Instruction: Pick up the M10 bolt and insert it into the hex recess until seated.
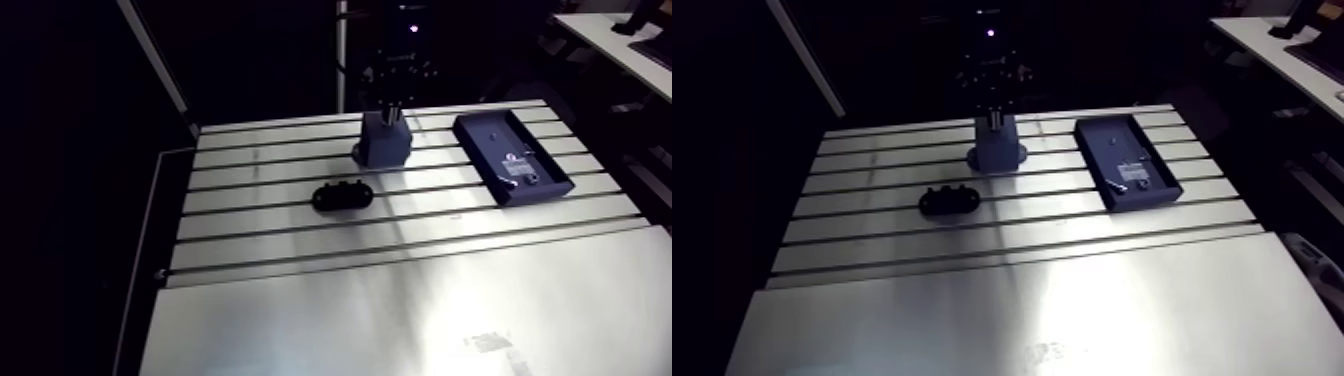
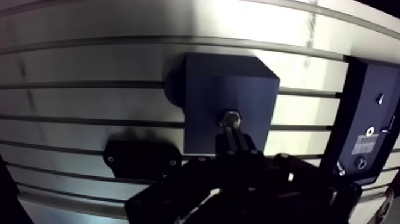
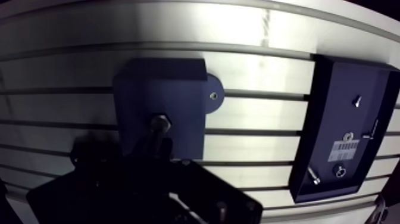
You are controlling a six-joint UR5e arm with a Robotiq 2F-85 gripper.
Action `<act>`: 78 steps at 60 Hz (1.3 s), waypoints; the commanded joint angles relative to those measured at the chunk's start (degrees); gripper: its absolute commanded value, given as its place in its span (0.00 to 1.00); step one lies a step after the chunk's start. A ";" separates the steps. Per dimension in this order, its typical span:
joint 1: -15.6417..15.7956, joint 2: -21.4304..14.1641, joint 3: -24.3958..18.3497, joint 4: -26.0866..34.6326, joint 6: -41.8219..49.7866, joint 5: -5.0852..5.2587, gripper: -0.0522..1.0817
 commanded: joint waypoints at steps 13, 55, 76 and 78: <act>-0.10 0.88 -0.30 0.06 0.01 -0.06 1.00; -0.35 1.16 -0.47 0.15 -0.08 -0.06 1.00; -0.45 0.29 -2.04 2.90 -0.17 -0.06 1.00; -0.45 0.28 -2.14 3.33 -0.17 -0.06 1.00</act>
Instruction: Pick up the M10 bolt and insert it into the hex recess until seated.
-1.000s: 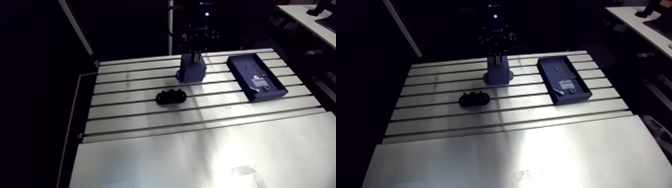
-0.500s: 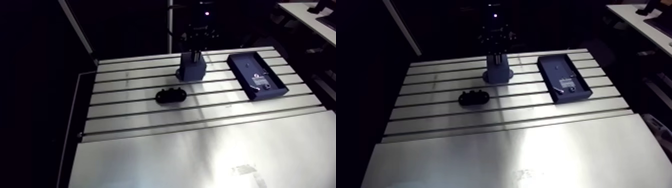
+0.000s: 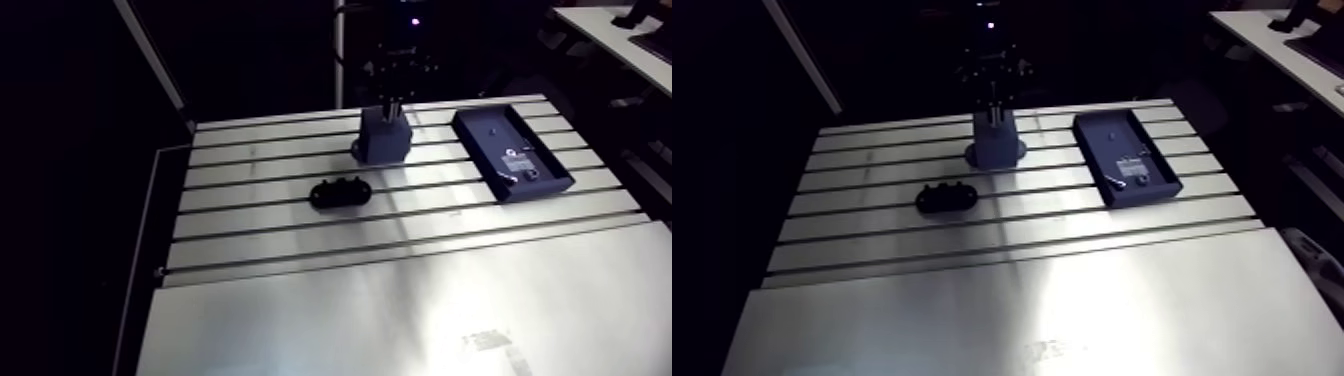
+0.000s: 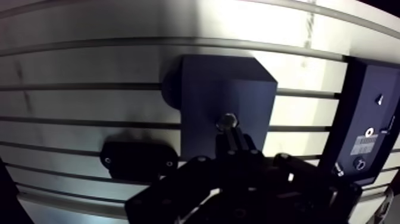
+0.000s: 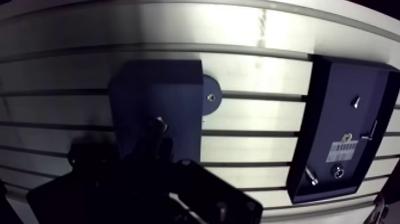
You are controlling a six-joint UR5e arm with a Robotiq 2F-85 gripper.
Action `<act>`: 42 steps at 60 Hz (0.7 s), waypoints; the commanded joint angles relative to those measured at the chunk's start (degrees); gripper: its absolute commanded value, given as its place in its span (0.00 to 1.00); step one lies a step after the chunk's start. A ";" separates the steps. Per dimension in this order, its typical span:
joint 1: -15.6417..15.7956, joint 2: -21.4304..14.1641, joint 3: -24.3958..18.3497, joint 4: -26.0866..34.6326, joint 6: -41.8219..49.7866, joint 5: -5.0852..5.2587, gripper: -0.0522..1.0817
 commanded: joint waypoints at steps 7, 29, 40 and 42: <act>0.03 -1.19 -1.10 3.06 -0.03 0.00 1.00; 0.82 -5.49 -2.79 9.46 -0.64 0.35 0.05; 1.17 -10.17 -6.06 14.73 -0.16 0.19 0.05; 1.10 -11.65 -7.74 18.59 0.27 0.18 0.05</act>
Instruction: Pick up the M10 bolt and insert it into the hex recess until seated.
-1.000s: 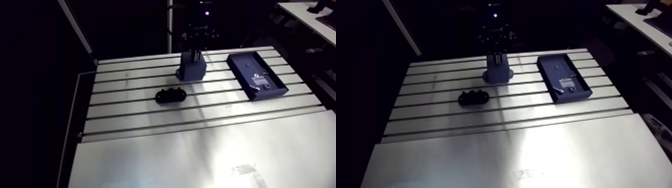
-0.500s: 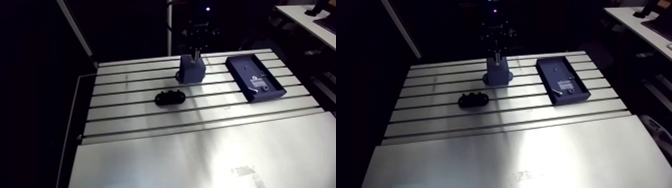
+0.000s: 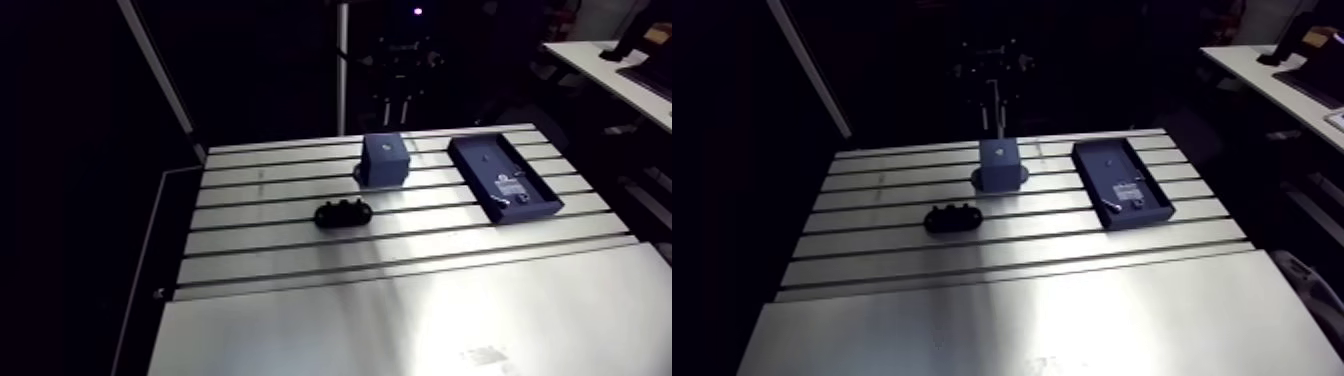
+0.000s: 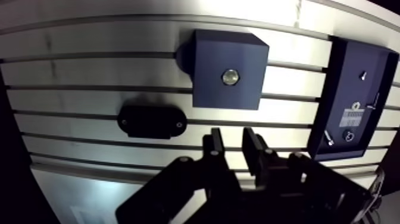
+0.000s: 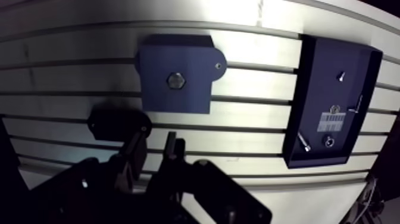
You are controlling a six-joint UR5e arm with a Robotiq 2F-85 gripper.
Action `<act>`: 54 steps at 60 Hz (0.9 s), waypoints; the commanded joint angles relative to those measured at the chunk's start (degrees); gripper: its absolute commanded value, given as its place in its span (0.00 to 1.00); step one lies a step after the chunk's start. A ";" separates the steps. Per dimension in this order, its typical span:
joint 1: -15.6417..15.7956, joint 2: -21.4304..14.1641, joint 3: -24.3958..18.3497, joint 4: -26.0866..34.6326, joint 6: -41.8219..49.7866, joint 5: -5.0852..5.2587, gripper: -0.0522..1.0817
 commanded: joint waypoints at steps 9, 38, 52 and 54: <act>0.89 -9.60 -6.31 15.23 0.72 -0.06 0.05; 3.83 -22.32 -3.11 18.77 3.73 0.73 0.05; 3.85 -25.16 -2.21 18.85 4.07 1.76 0.05; 3.85 -25.43 -2.21 18.85 4.06 1.85 0.05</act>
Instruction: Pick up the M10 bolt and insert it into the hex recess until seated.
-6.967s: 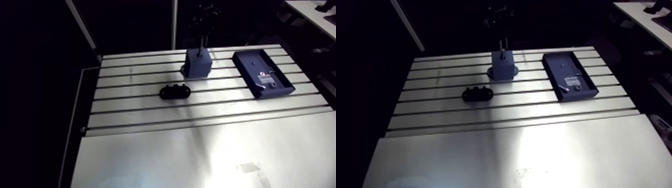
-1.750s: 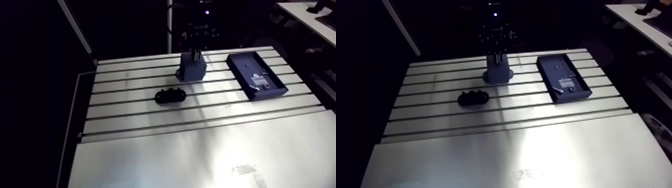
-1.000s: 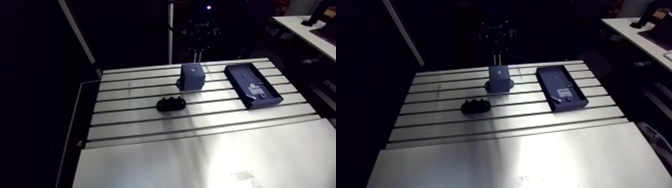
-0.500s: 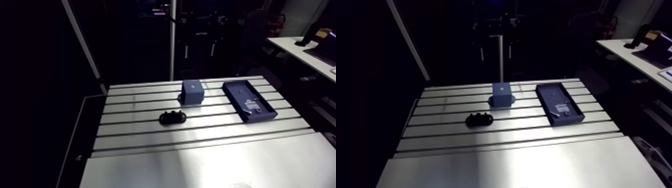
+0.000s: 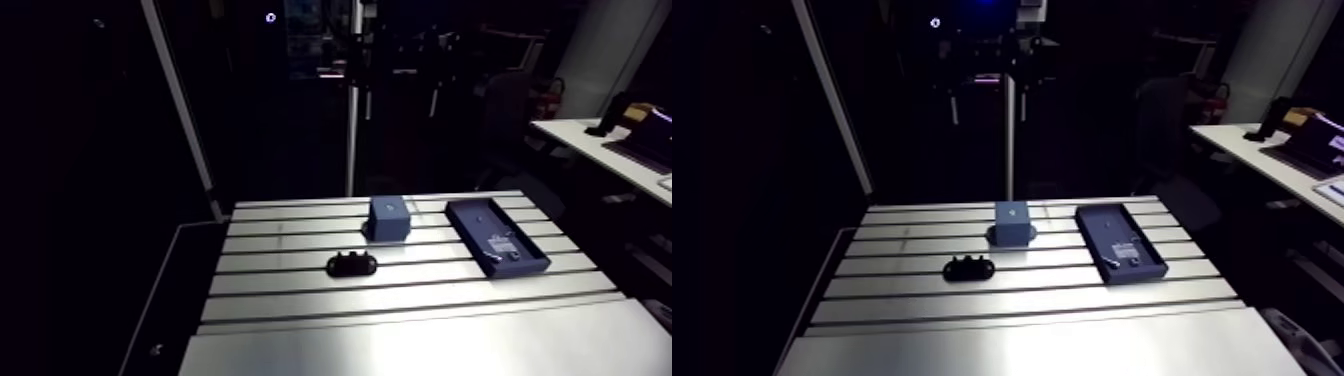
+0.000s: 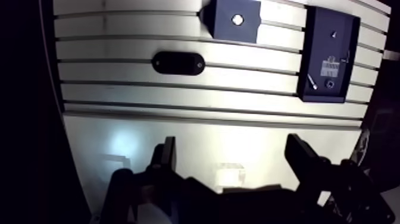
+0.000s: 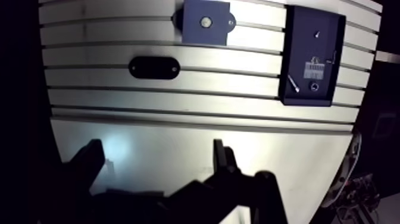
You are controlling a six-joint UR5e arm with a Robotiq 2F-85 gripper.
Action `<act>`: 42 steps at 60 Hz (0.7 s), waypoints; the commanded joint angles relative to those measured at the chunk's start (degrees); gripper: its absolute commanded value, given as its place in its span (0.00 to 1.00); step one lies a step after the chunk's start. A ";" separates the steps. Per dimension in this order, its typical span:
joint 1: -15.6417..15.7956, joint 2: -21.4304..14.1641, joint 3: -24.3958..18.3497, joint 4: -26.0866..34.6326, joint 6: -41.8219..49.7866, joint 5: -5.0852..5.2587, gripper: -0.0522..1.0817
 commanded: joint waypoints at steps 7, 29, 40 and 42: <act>1.38 -12.43 2.30 3.90 2.37 1.62 0.05; 1.89 -12.62 3.87 3.73 2.26 1.17 0.05; 2.42 -13.12 6.58 2.38 2.55 1.10 0.05; 2.43 -13.45 7.28 1.28 2.47 1.10 0.05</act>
